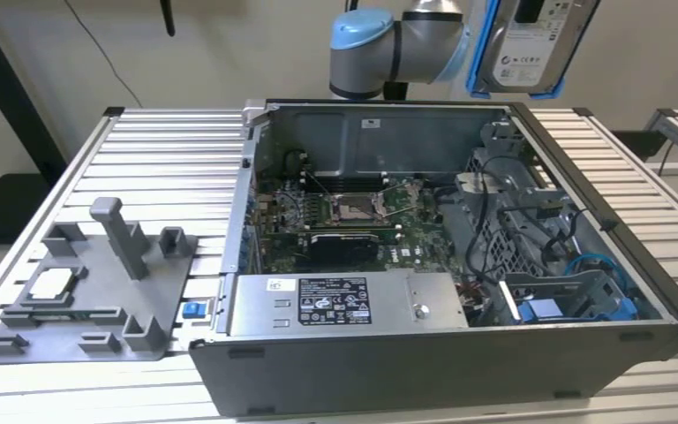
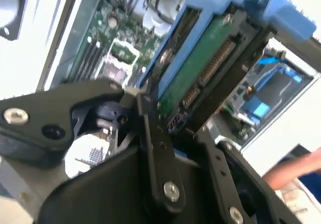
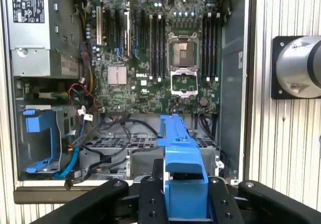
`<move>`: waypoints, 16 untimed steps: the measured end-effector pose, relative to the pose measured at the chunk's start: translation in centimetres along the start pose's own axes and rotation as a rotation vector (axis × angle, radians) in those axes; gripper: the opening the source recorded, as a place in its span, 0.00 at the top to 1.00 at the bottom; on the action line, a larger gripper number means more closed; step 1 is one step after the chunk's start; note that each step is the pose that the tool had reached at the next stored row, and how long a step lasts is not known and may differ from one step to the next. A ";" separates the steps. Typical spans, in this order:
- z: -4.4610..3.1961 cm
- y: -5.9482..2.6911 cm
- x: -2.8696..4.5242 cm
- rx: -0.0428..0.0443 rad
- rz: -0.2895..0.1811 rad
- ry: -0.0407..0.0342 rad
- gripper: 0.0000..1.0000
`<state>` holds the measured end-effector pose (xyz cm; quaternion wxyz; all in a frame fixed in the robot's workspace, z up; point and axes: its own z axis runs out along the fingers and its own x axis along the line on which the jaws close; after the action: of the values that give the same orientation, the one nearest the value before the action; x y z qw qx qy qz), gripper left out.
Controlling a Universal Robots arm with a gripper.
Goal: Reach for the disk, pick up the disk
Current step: 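Pick up the disk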
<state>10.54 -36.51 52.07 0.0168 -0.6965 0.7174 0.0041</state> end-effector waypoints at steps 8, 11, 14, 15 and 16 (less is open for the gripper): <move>0.01 -0.04 0.64 -0.0001 0.000 0.0007 1.00; 0.01 -0.06 1.54 0.0000 0.001 0.0009 1.00; 0.00 -0.09 2.39 0.0000 0.001 0.0018 1.00; 0.00 -0.10 2.68 0.0000 0.001 0.0022 1.00; 0.00 -0.11 2.96 0.0001 0.001 0.0026 1.00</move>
<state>10.57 -39.46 51.98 0.0159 -0.6961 0.7178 0.0032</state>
